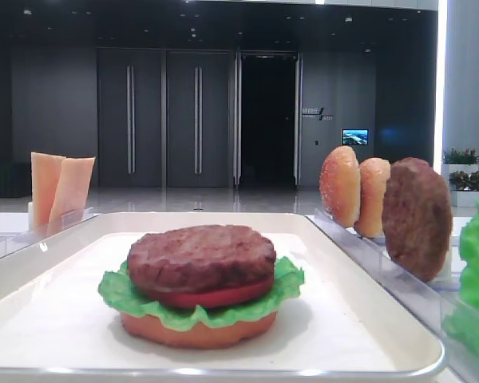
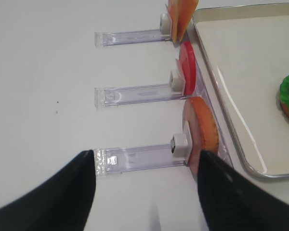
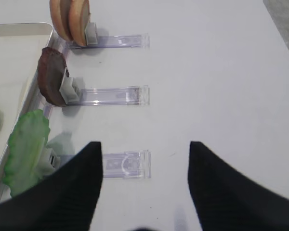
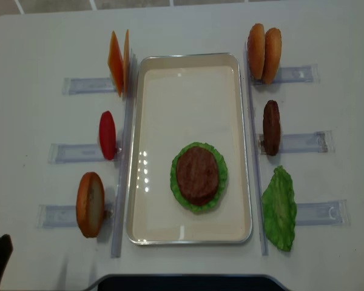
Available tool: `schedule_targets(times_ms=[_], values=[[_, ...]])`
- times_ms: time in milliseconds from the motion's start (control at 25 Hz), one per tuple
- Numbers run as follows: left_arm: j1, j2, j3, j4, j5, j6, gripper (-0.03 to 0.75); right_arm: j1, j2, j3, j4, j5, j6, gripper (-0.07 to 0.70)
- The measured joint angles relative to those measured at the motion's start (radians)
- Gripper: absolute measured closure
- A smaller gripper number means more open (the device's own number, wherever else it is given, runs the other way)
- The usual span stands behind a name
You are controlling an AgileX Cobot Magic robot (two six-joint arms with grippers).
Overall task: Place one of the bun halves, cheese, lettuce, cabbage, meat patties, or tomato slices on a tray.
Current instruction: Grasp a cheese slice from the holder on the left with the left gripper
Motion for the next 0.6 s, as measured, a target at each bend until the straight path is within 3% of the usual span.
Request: schedule_targets(times_ms=[600], values=[[0.0, 0.0, 0.0, 0.0, 0.0, 0.0, 0.24, 0.0, 0.0, 0.0, 0.0, 0.0, 0.0, 0.223]])
